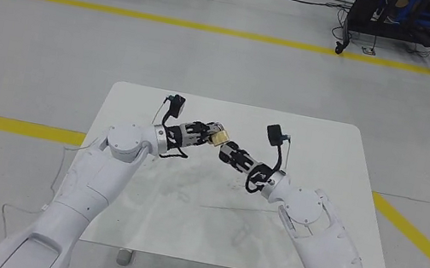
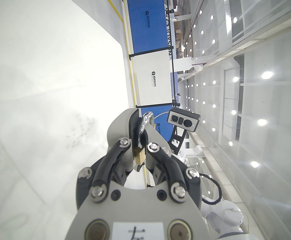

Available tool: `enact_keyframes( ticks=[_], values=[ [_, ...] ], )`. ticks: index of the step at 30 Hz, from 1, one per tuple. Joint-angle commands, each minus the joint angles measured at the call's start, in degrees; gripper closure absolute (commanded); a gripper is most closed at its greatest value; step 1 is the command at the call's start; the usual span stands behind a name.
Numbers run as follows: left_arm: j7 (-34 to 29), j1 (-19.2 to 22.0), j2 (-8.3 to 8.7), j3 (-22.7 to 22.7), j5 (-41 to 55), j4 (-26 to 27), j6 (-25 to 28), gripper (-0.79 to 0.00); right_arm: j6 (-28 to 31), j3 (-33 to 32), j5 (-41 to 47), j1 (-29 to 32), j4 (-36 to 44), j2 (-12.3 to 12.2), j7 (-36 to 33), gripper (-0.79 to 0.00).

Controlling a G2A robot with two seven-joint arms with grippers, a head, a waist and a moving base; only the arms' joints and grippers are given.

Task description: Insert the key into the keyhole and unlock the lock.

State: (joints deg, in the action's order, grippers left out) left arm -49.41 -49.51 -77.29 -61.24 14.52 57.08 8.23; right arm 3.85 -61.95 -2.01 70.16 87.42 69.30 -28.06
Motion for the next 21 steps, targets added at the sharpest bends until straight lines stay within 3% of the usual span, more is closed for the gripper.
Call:
enact_keyframes(
  ticks=[1,8,9,10,11,21],
  values=[
    [0.0,0.1,-0.01,0.2,-0.4,-0.1,0.2,0.0,-0.2,-0.1,-0.9,0.0,0.1,0.0,0.5,0.0],
    [0.0,0.1,-0.13,0.3,0.9,-0.4,-0.2,0.0,-0.2,-0.3,0.1,0.1,-0.1,0.2,1.4,0.0],
    [-0.2,0.0,-0.17,0.3,1.7,-0.5,-0.4,0.0,0.0,-0.3,0.6,0.1,-0.1,0.3,1.4,-0.182],
    [-0.3,0.0,-0.19,0.2,2.2,-0.7,-0.7,0.0,0.2,-0.4,0.8,0.1,-0.2,0.3,1.3,-0.631],
    [-0.6,0.1,-0.23,0.2,2.7,-0.9,-1.1,0.0,0.4,-0.5,1.2,0.1,-0.2,0.3,1.2,-0.785],
    [-1.6,1.1,-0.6,0.1,6.5,-4.0,-3.5,0.0,0.8,-0.8,2.6,0.1,-0.7,0.4,0.0,-0.785]
  ],
)
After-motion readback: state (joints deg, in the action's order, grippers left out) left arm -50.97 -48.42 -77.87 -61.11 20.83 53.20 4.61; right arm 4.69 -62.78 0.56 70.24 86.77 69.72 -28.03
